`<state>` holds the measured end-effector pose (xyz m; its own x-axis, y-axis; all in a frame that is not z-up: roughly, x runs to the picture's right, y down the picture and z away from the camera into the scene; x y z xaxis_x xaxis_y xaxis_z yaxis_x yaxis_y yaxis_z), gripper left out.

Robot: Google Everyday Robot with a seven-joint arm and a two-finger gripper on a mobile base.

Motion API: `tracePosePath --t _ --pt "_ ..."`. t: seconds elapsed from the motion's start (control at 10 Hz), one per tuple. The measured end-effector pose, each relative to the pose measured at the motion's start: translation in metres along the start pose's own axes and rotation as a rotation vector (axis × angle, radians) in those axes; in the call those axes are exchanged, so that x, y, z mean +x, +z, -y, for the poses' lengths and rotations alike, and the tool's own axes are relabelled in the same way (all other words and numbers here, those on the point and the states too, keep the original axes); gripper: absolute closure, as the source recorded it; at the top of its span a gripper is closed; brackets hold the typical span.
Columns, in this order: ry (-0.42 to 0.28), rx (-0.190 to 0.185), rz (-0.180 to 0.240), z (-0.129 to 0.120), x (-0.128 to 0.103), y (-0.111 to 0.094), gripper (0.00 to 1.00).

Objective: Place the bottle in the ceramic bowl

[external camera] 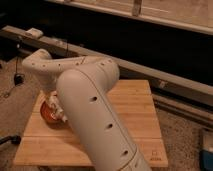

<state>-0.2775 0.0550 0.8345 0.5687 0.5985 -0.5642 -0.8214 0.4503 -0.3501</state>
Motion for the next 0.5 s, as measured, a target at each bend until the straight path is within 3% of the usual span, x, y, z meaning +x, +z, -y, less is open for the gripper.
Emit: tracePosePath --t 0.1,0.5 --pt "0.001 -0.017 0.013 0.0024 0.0009 -0.0013 0.2" --pt "0.001 -0.021 0.018 0.0016 0.0002 -0.0012 0.2"
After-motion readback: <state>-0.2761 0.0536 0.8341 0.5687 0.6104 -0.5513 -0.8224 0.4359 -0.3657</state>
